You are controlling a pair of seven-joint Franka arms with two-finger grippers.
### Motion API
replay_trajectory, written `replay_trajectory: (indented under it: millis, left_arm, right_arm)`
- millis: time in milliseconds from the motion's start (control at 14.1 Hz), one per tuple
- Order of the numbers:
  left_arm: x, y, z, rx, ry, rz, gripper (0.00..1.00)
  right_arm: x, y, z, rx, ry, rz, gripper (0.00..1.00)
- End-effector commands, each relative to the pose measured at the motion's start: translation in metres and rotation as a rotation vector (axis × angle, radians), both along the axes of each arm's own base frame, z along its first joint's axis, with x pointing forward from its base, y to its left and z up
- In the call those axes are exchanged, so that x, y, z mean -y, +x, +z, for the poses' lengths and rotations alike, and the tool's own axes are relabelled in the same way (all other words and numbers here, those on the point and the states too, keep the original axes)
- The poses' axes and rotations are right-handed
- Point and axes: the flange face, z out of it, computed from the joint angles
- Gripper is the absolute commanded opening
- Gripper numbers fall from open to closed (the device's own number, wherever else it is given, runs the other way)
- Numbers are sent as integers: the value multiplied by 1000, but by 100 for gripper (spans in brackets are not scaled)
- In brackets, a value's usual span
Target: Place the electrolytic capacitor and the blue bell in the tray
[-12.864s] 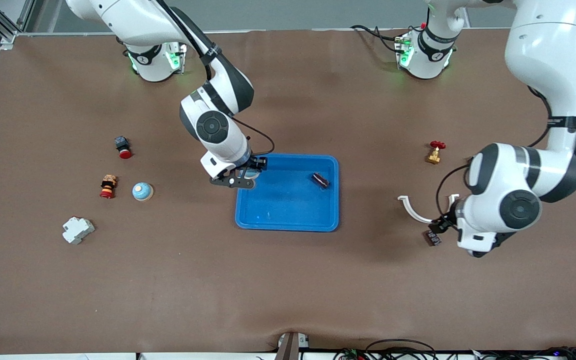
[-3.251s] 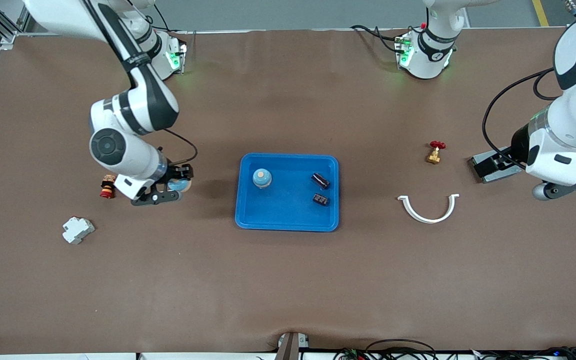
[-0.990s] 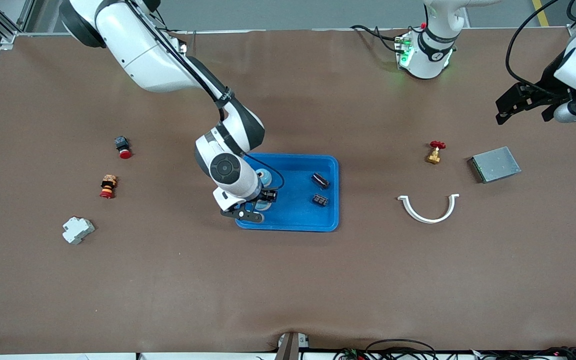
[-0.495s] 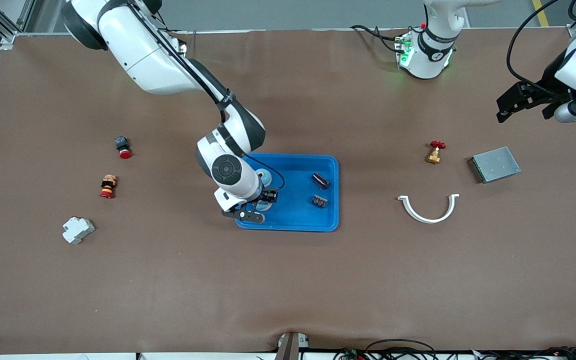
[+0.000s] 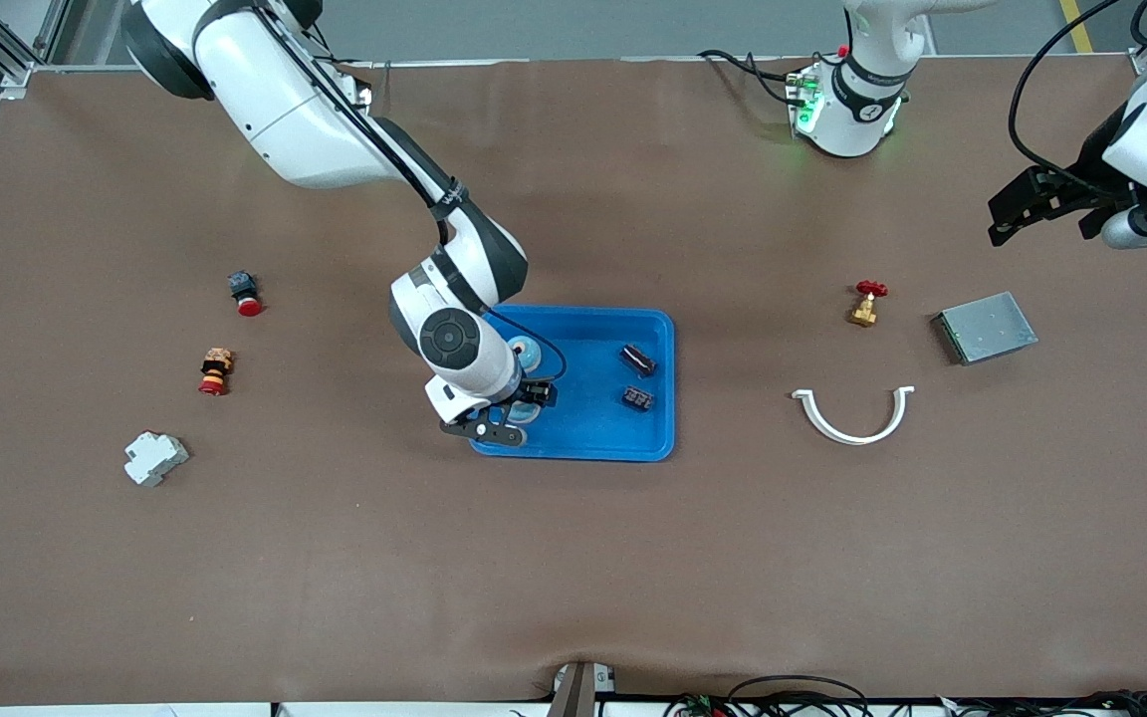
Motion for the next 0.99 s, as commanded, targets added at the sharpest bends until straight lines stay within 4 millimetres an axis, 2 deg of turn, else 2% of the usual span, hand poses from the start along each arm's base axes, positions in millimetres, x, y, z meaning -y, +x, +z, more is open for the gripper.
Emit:
replay_trajectory:
  millis: [0, 141, 283, 424, 565, 777, 919]
  left_arm:
    - [-11, 5, 8, 4, 16, -1, 100]
    - [-10, 5, 8, 3, 16, -3, 100]
    - [-9, 5, 7, 1, 17, -4, 100]
    - [-9, 5, 7, 1, 17, -18, 100]
    - [-10, 5, 8, 1, 17, -67, 100]
    - [-8, 5, 7, 0, 16, -61, 100]
    - [-8, 5, 8, 1, 17, -61, 100]
  right_arm:
    - [1, 4, 15, 13, -12, 13, 100]
    - [5, -2, 36, -39, -52, 35, 100]
    - [11, -8, 67, -56, -72, 74, 100]
    - [26, -16, 99, -65, -87, 98, 100]
    - [45, -39, 140, -45, -90, 130, 100]
    - [79, -91, 200, -1, -107, 187, 100]
    - [106, -107, 237, -16, -122, 209, 100]
